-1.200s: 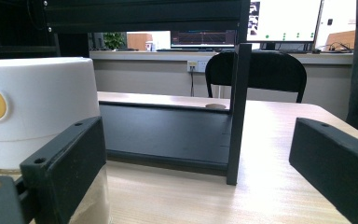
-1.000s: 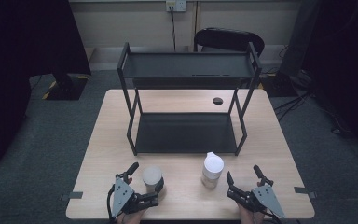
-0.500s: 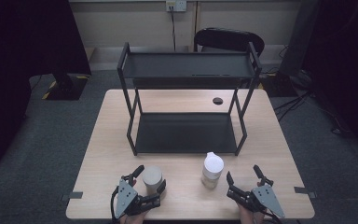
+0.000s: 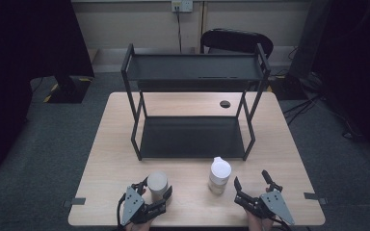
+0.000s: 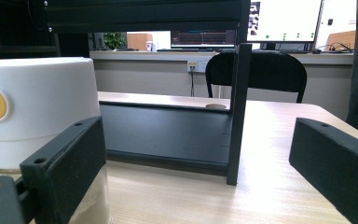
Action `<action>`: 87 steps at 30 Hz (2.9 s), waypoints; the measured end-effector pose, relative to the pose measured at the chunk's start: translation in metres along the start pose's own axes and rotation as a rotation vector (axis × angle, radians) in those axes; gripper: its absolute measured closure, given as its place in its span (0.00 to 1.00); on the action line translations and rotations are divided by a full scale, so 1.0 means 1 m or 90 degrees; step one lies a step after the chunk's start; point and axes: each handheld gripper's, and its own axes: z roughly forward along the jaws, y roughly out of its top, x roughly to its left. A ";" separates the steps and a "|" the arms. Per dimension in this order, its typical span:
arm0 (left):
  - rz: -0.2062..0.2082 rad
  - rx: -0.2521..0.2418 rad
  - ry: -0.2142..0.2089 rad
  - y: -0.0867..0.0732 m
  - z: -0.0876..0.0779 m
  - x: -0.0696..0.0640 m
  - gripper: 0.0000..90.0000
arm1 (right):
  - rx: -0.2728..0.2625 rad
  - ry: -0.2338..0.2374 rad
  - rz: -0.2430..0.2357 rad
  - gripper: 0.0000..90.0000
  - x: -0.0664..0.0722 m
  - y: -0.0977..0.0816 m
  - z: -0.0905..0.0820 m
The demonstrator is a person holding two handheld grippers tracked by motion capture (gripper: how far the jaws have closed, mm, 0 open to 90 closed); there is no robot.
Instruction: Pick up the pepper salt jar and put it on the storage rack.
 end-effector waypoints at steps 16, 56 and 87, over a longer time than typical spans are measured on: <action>0.000 0.004 -0.002 -0.004 -0.001 0.004 0.37 | 0.000 0.000 0.000 0.03 0.000 0.000 0.000; -0.001 -0.006 0.018 0.020 0.004 0.006 0.39 | 0.000 0.000 0.000 0.03 0.000 0.000 0.000; 0.032 -0.034 0.023 0.077 0.012 0.020 0.39 | 0.000 -0.003 0.000 0.03 0.001 0.000 0.000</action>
